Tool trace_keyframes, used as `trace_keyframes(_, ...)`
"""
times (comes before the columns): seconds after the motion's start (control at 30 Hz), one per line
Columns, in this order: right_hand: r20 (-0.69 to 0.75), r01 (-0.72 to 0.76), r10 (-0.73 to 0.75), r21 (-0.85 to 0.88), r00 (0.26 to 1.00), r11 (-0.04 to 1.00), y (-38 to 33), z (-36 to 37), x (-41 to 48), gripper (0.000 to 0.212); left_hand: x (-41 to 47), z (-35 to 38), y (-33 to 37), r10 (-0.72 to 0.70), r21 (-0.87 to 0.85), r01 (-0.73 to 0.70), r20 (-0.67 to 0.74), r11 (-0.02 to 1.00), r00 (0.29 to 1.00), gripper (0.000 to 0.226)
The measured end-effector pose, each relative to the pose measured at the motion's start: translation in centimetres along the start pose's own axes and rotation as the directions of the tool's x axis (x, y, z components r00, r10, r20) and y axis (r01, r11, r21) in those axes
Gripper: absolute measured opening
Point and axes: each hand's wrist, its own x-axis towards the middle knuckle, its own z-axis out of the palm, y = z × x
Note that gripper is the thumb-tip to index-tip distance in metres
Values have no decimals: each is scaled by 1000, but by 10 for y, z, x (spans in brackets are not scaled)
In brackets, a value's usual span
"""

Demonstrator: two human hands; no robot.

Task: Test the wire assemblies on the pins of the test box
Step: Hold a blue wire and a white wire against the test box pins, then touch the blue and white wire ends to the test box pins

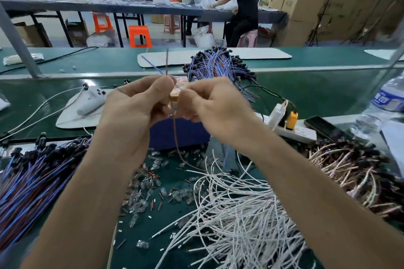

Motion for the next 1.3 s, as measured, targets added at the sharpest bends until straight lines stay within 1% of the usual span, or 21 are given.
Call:
trace_keyframes(0.1,10,21,-21,-39,1000,999,0,21,4,32,1,-6,1,9,71,-3,-89,997,996,9)
trace_keyframes(0.2,16,44,-44,27,999,999,0,33,6,33,2,-13,0,86,245,-30,-219,969,972,16)
trace_keyframes(0.27,80,50,-54,53,995,997,0,41,7,29,0,-18,-1,159,368,-55,-258,928,953,14)
trace_keyframes(0.33,201,-13,-14,132,979,991,3,48,4,13,-2,-24,1,205,432,-63,-290,899,935,6)
trace_keyframes(0.4,331,-103,44,165,943,981,12,46,-2,33,-3,-33,4,215,397,-66,-345,916,913,6)
trace_keyframes(0.43,382,-110,67,93,922,990,19,44,-7,45,-3,-37,6,185,328,-57,-375,943,908,8)
trace_keyframes(0.5,433,-84,155,-178,888,980,35,41,-18,62,-5,-48,9,101,191,-23,-414,981,905,11)
trace_keyframes(0.57,402,-104,275,-398,873,912,53,45,-29,59,-8,-59,9,24,81,14,-441,997,897,19)
trace_keyframes(0.63,315,-148,314,-455,896,878,68,52,-34,33,-11,-68,6,6,26,7,-478,1000,878,19)
trace_keyframes(0.67,250,-174,308,-444,918,879,74,55,-36,22,-12,-74,5,40,54,-15,-503,998,863,17)
trace_keyframes(0.73,113,-214,271,-363,956,907,78,50,-36,22,-13,-87,2,132,182,-37,-542,983,830,13)
trace_keyframes(0.77,57,-218,246,-303,968,928,77,44,-35,24,-14,-95,1,162,254,-18,-560,967,812,18)
trace_keyframes(0.83,-29,-187,186,-221,982,957,70,31,-33,24,-17,-112,-4,182,436,126,-596,891,782,40)
trace_keyframes(0.87,-52,-160,152,-218,987,963,65,24,-32,23,-18,-117,-6,182,531,226,-609,817,772,49)
trace_keyframes(0.93,-69,-111,97,-230,993,967,54,15,-33,22,-24,-122,-14,179,704,357,-564,614,806,47)
trace_keyframes(1.0,-67,-89,74,-253,995,963,44,7,-37,22,-36,-108,-17,247,849,367,-475,380,844,37)
trace_keyframes(1.1,14,-81,99,-472,995,878,37,-1,-46,23,-54,-65,-8,425,954,272,-300,127,854,45)
trace_keyframes(1.17,81,-41,113,-606,990,794,33,-3,-54,28,-64,-34,-8,457,998,61,-63,19,887,36)
trace_keyframes(1.23,131,40,69,-685,989,728,31,0,-66,32,-71,-7,-18,385,972,-235,216,3,897,22)
trace_keyframes(1.27,147,93,20,-723,989,685,31,4,-73,30,-73,4,-23,271,940,-335,305,67,913,37)
trace_keyframes(1.3,152,135,-31,-752,988,645,32,7,-80,27,-72,10,-31,116,910,-365,348,197,930,53)
